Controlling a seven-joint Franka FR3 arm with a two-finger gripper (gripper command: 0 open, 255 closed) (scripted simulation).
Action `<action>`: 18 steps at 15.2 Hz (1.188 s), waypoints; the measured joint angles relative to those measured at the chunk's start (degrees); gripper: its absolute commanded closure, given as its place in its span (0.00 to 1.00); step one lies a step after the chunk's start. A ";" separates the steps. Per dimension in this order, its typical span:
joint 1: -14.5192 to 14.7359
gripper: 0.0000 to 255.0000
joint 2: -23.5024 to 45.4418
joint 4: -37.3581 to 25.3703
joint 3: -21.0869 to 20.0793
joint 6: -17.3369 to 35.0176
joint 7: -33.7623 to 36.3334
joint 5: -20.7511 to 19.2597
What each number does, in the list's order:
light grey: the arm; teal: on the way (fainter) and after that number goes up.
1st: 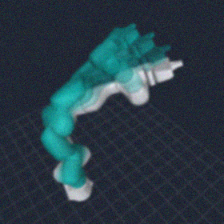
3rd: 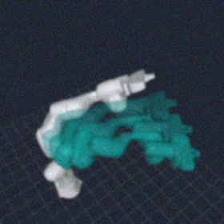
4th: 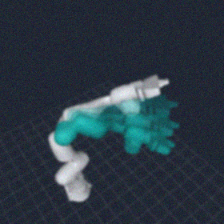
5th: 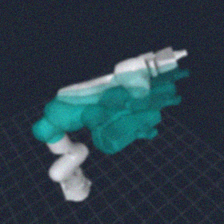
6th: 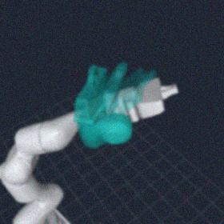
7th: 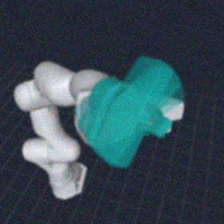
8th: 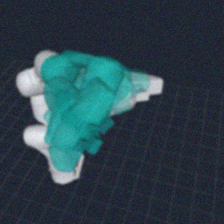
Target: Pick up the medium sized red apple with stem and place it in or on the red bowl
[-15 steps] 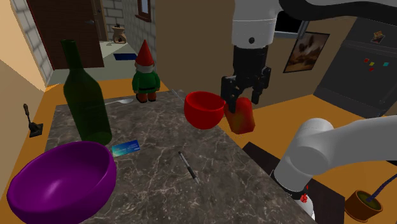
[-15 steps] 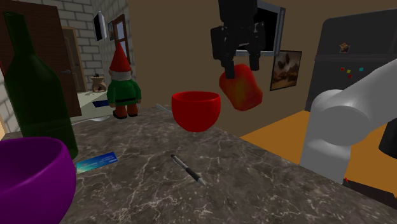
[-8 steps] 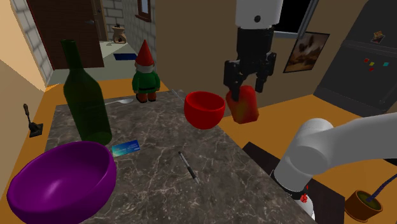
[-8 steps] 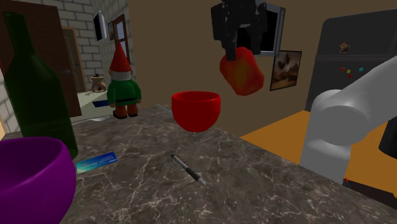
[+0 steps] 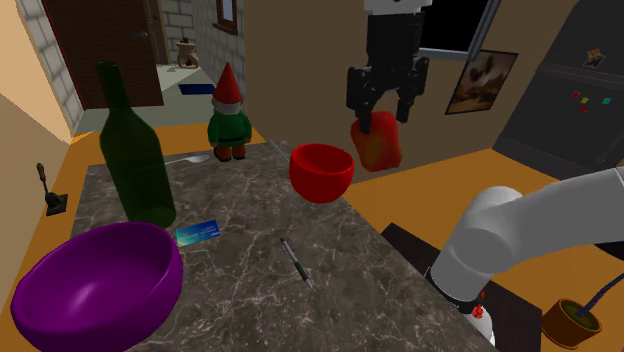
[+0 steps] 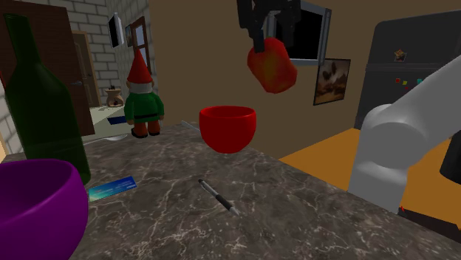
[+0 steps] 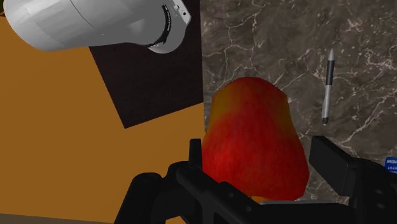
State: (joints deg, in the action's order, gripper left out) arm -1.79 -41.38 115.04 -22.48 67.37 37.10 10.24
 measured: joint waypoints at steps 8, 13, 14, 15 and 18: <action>-3.88 1.00 13.81 -11.10 1.85 2.09 -4.33 -6.11; -5.35 1.00 19.92 -15.28 2.48 3.72 -6.09 -8.63; -5.32 1.00 19.44 -14.08 2.63 4.46 -6.29 -8.57; -5.31 1.00 19.25 -13.14 2.67 5.23 -6.37 -8.55; -5.19 1.00 18.36 -9.95 2.77 7.56 -6.51 -8.33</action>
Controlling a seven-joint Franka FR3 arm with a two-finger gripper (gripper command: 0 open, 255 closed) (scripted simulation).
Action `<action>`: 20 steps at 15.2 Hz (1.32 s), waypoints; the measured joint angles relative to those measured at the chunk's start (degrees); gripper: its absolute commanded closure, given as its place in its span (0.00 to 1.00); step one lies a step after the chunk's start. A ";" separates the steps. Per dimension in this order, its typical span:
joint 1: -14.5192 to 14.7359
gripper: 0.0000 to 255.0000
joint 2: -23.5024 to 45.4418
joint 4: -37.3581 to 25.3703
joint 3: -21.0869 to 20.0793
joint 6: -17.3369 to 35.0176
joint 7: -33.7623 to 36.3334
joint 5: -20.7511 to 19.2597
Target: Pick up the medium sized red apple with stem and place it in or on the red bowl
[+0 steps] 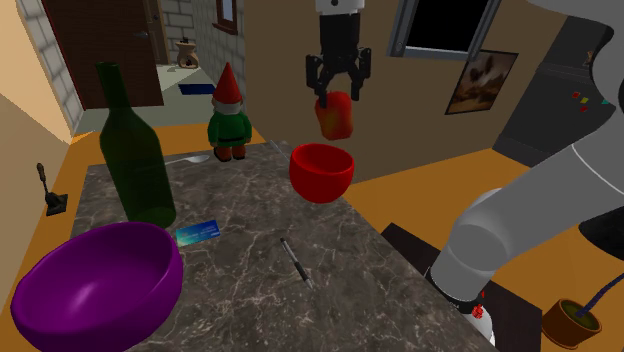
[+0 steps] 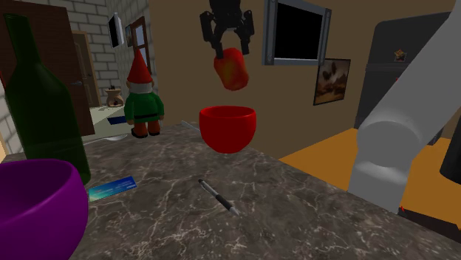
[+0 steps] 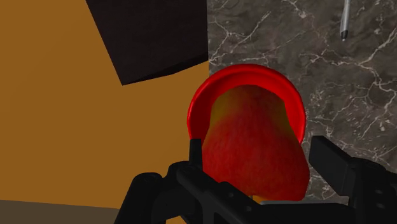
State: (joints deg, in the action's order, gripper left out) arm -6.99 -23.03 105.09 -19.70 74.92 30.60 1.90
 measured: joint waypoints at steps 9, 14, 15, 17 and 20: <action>0.48 1.00 -2.23 9.21 -0.17 7.05 0.11 0.77; 0.62 1.00 -2.74 12.27 -0.27 9.63 0.14 0.97; 0.64 1.00 -2.80 12.40 -0.28 9.71 0.14 0.99; 0.65 1.00 -2.84 12.49 -0.28 9.77 0.14 1.01; 0.65 0.00 -2.86 12.52 -0.28 9.79 0.14 1.01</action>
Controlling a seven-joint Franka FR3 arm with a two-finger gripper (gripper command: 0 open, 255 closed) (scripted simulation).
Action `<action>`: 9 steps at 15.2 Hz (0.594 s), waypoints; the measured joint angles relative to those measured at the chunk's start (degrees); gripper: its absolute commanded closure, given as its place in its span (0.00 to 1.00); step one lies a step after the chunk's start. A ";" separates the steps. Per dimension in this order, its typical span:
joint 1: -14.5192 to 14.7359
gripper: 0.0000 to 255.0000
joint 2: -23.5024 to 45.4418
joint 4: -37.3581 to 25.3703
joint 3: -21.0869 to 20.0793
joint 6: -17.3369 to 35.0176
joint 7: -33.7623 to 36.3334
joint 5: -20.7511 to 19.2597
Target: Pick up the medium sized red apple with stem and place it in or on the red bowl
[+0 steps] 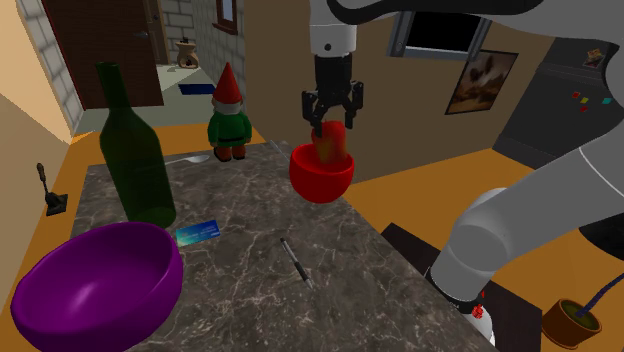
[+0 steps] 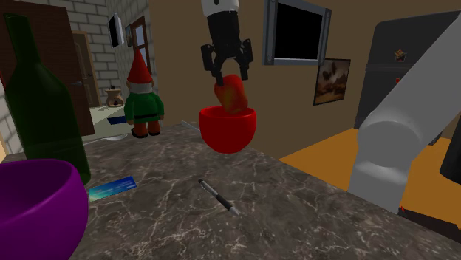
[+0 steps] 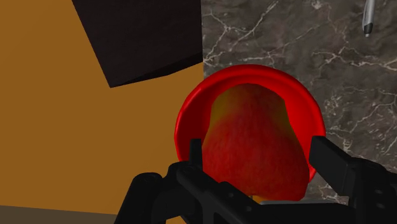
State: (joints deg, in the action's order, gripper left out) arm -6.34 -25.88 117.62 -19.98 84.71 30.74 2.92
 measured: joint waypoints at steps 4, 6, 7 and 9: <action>0.00 0.00 -0.01 0.00 0.00 0.00 0.00 0.00; 0.00 0.00 -0.01 0.00 0.00 0.00 0.00 0.00; -0.05 0.00 0.26 -1.20 -0.01 -0.92 0.06 -0.07; -0.21 0.00 1.67 -5.65 -0.27 -3.95 0.47 -0.35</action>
